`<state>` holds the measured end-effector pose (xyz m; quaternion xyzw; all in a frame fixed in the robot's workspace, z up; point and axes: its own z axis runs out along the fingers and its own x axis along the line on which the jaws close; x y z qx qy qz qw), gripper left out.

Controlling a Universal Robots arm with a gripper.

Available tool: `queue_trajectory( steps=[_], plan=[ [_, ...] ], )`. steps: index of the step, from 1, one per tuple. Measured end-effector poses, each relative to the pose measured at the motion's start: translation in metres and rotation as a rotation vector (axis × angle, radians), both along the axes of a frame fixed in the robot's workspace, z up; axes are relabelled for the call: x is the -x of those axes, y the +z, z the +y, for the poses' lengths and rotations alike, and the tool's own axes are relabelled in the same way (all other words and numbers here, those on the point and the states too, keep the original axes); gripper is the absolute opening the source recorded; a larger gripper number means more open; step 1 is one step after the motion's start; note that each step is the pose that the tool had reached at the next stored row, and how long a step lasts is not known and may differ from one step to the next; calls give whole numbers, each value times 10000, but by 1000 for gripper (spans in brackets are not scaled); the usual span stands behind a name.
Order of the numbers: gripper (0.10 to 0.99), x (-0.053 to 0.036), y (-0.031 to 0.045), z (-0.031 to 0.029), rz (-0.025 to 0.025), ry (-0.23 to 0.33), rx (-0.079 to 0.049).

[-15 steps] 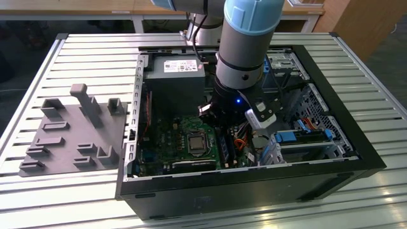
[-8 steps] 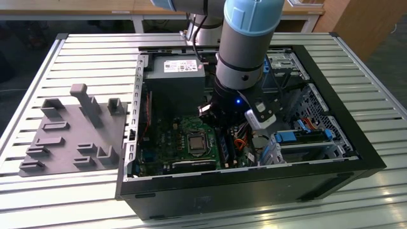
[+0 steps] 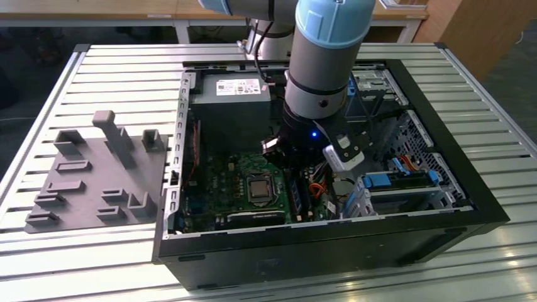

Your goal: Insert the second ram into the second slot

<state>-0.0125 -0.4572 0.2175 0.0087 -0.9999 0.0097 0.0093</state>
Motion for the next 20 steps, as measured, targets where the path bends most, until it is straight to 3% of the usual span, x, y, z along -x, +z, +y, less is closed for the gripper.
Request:
queue_trajectory(
  steps=[9,15,20],
  plan=[
    [133,0,1,-1,0,-5,-33],
    [133,0,73,0,-1,-4,-149],
    [133,0,72,-21,0,-6,-153]
  ],
)
